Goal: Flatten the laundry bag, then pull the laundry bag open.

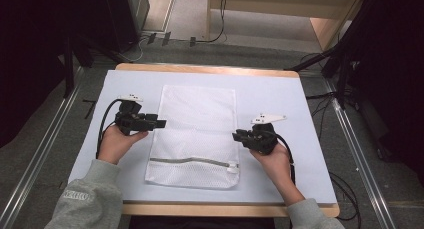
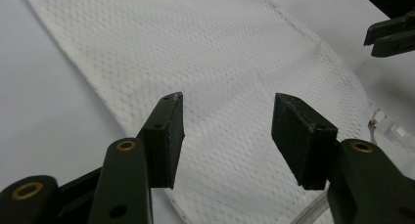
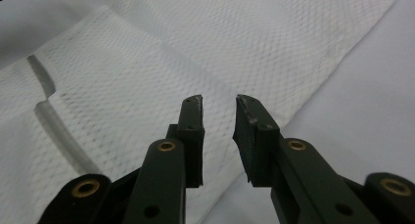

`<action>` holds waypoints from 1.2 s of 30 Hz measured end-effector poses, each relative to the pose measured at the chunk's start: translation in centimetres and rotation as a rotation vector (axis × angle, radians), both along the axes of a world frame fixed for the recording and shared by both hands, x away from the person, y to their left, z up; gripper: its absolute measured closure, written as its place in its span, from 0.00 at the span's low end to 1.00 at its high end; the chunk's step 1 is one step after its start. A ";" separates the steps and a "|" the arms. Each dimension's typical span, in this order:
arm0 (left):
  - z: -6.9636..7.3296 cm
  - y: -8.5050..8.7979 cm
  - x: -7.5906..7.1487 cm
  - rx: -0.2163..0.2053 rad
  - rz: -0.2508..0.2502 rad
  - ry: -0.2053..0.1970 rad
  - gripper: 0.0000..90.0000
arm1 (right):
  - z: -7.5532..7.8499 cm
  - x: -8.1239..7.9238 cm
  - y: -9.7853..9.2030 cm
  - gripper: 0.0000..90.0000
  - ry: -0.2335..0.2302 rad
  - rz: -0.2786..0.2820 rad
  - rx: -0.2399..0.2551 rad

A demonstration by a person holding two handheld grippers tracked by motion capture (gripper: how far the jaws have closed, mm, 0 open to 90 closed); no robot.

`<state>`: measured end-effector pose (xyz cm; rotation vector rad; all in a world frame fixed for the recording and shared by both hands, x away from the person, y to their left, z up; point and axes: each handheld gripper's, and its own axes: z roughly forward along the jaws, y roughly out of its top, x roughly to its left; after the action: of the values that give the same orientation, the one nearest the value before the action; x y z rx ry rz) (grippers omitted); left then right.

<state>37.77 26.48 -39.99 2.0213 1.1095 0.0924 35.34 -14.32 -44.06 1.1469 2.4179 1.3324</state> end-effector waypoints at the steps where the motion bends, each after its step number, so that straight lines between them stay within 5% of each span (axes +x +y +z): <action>1: 0.0 -0.1 -0.2 -0.001 -0.003 -0.004 0.51 | -0.1 -0.3 -0.1 0.83 0.001 0.005 -0.005; 17: -0.5 -2.8 -1.7 -0.001 -0.081 -0.022 0.46 | -1.4 -3.5 -1.0 0.90 0.080 0.013 -0.057; 23: -0.6 -4.1 -1.9 0.006 -0.115 -0.033 0.46 | -2.0 -3.7 -0.8 1.00 0.123 0.025 -0.065; 36: -0.6 -5.3 -1.6 0.007 -0.150 -0.038 0.46 | -2.9 -4.7 0.2 1.00 0.199 0.060 -0.058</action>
<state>36.14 21.15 -40.59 2.0935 0.9321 0.0573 30.61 -14.12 -46.98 1.2551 2.6306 1.2074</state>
